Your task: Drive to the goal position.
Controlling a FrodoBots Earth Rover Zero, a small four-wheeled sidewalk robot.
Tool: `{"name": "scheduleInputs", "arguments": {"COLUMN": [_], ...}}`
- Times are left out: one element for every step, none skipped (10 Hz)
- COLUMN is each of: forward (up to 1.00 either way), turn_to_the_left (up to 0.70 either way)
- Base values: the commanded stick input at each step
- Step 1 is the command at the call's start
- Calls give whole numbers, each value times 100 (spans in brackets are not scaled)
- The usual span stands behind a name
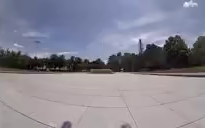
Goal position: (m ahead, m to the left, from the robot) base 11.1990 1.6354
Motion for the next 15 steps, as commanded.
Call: {"name": "scheduleInputs", "arguments": {"forward": [70,70,70,70,70,70,70,70,70,70,70,70,70,70,70], "turn_to_the_left": [0,0,0,0,0,0,0,0,0,0,0,0,0,0,0]}}
